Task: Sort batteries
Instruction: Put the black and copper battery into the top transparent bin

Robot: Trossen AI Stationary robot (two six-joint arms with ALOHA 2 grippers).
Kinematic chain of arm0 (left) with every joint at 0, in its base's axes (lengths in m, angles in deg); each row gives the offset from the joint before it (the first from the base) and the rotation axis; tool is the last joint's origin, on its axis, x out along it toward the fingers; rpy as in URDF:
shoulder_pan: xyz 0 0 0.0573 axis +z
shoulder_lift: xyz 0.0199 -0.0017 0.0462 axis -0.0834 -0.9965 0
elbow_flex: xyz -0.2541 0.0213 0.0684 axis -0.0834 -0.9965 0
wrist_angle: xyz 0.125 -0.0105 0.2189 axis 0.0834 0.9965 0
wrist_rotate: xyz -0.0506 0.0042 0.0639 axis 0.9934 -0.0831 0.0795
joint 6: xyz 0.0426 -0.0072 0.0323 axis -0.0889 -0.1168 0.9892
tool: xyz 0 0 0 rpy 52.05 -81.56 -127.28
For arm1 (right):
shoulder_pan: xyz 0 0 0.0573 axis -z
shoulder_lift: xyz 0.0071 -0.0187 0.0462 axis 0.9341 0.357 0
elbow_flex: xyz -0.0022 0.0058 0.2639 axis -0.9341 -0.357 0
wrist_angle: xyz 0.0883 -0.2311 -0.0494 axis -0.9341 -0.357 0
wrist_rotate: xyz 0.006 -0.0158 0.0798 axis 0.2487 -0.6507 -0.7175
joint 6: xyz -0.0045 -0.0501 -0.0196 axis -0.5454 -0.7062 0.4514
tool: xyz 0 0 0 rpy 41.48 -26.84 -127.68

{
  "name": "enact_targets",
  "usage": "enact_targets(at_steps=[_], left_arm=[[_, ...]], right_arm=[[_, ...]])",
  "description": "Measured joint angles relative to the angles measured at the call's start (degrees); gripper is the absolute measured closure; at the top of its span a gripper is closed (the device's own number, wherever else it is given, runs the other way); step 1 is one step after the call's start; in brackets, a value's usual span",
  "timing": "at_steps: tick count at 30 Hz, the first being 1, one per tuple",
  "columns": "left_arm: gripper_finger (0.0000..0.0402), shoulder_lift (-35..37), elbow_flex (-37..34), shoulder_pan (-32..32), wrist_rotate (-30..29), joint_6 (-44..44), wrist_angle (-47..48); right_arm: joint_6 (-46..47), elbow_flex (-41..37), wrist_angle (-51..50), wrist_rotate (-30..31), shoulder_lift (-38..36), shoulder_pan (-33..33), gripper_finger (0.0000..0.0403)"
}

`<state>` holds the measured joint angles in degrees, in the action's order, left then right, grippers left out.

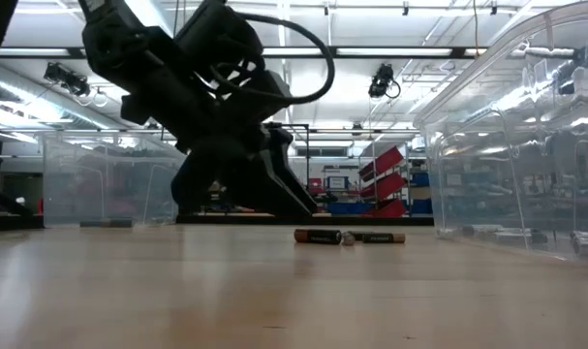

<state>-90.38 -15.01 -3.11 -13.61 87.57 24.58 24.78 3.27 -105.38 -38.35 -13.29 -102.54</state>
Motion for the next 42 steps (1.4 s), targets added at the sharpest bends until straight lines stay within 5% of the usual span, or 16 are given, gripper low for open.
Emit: enact_targets(at_steps=[32, 42], left_arm=[[0.0262, -4.5, 0.1, 5.7, 11.8, 5.4, -1.4], [0.0386, -4.4, 0.2, 5.7, 11.2, 4.2, 2.6]], right_arm=[[-5.0, 0.0, 12.1, -1.1, 0.4, -0.2, 0.024], [-3.1, 0.0, 10.8, -1.0, 0.4, 0.2, 0.026]])
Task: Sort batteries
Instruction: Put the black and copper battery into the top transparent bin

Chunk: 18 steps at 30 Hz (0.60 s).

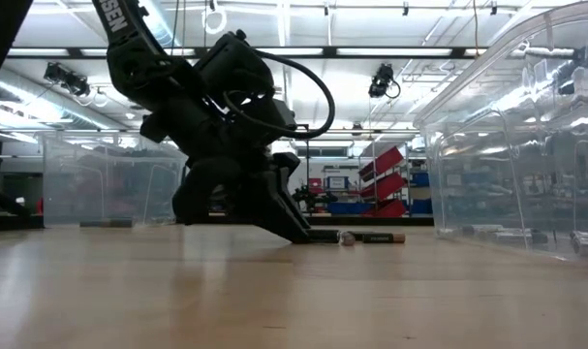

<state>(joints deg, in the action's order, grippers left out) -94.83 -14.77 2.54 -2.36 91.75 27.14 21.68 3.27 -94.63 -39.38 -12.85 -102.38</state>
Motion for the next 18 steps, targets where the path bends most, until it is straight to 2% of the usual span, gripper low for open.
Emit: enact_targets(at_steps=[9, 13, 18], left_arm=[[0.038, 2.5, -0.3, -1.6, -0.8, -3.6, 1.8], [0.0381, 7.1, -0.7, -3.7, -0.7, -4.5, 6.2], [0.0381, 16.6, -0.5, -5.7, -2.0, -6.6, 10.9]], right_arm=[[-7.5, 0.0, -0.9, 0.1, 0.0, 0.1, 0.0281], [-9.2, 0.0, -2.1, 2.9, 0.0, 0.2, 0.0288], [-11.4, 0.0, -4.2, 7.3, 0.0, 1.2, 0.0299]])
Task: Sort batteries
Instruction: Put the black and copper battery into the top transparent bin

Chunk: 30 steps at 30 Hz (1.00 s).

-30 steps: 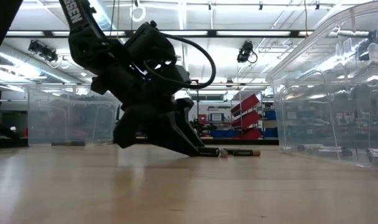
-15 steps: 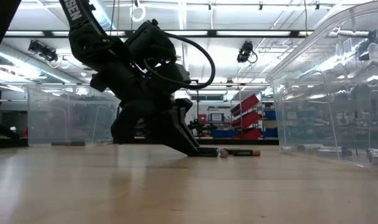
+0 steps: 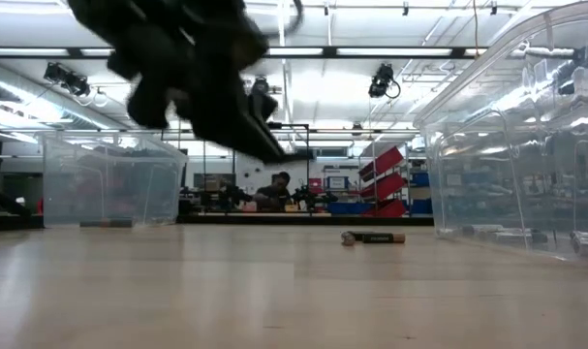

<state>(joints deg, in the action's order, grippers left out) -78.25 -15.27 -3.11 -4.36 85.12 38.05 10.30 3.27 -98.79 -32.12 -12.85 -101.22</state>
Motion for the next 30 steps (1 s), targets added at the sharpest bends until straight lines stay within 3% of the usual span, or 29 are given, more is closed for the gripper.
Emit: enact_targets(at_steps=[5, 11, 14, 18, 23, 30], left_arm=[[0.0381, 10.7, 0.0, -1.6, -3.7, -3.0, 3.9], [0.0381, 24.5, 0.1, -0.9, -24.5, -12.2, 16.1], [0.0382, 31.6, 0.1, 0.1, -35.5, -22.0, 27.4], [0.0382, 40.9, 0.1, 2.7, -45.5, -37.6, 43.2], [0.0382, 48.8, 0.1, 7.4, -51.2, -52.4, 61.4], [0.0382, 50.9, 0.1, 14.3, -51.3, -62.6, 77.3]], right_arm=[[-1.9, 0.0, -0.9, 2.0, 0.0, 1.7, 0.0309], [-1.6, 0.0, -1.7, 2.0, 0.0, 5.0, 0.0314], [-2.5, 0.0, -1.8, 2.0, 0.0, 6.7, 0.0314], [-4.9, 0.0, -1.7, 2.5, 0.0, 9.2, 0.0314], [-4.9, 0.0, -1.3, 3.0, 0.0, 12.8, 0.0314], [-4.8, -1.1, 0.0, 4.1, 0.0, 17.0, 0.0314]])
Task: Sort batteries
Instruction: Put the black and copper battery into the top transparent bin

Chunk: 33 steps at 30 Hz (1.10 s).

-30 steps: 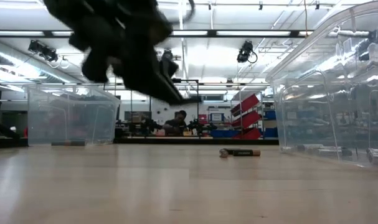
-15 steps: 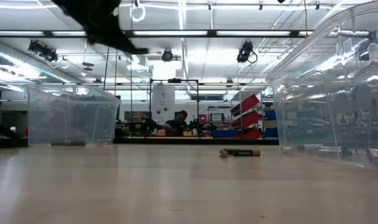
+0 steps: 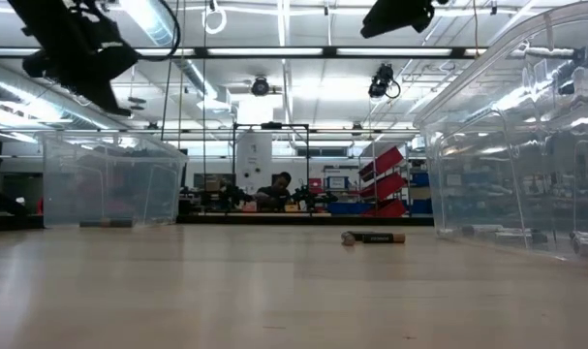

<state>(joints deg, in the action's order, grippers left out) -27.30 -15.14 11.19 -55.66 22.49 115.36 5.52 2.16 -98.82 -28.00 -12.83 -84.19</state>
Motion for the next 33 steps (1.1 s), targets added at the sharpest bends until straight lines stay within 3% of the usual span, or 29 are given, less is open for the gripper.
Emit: enact_targets(at_steps=[5, 15, 21, 26, 29, 33], left_arm=[[0.0377, 0.0, -0.5, 3.1, 1.1, -1.6, 3.2], [0.0283, 0.0, -0.5, 5.0, 1.3, -1.8, 2.8], [0.0265, 0.0, -0.5, 5.0, 1.2, -1.5, 1.7], [0.0265, 0.0, -0.6, 2.9, 0.2, 7.4, -9.9], [0.0265, 0.0, -0.6, -0.2, -2.7, 18.7, -21.9], [0.0264, 0.0, -0.6, -4.1, -2.2, 30.8, -35.0]], right_arm=[[0.1, -2.9, 1.7, -0.1, 0.0, 1.7, 0.0314], [0.5, -5.5, 7.2, -0.2, 0.0, 3.1, 0.0314], [-0.6, -5.5, 12.9, -0.2, 0.0, 3.1, 0.0316], [-3.3, -5.4, 22.0, -0.2, 0.0, 3.7, 0.0316], [-4.3, -2.6, 21.8, -0.2, 0.0, 4.8, 0.0316], [-5.3, 1.2, 20.2, -0.3, 3.1, 6.4, 0.0316]])
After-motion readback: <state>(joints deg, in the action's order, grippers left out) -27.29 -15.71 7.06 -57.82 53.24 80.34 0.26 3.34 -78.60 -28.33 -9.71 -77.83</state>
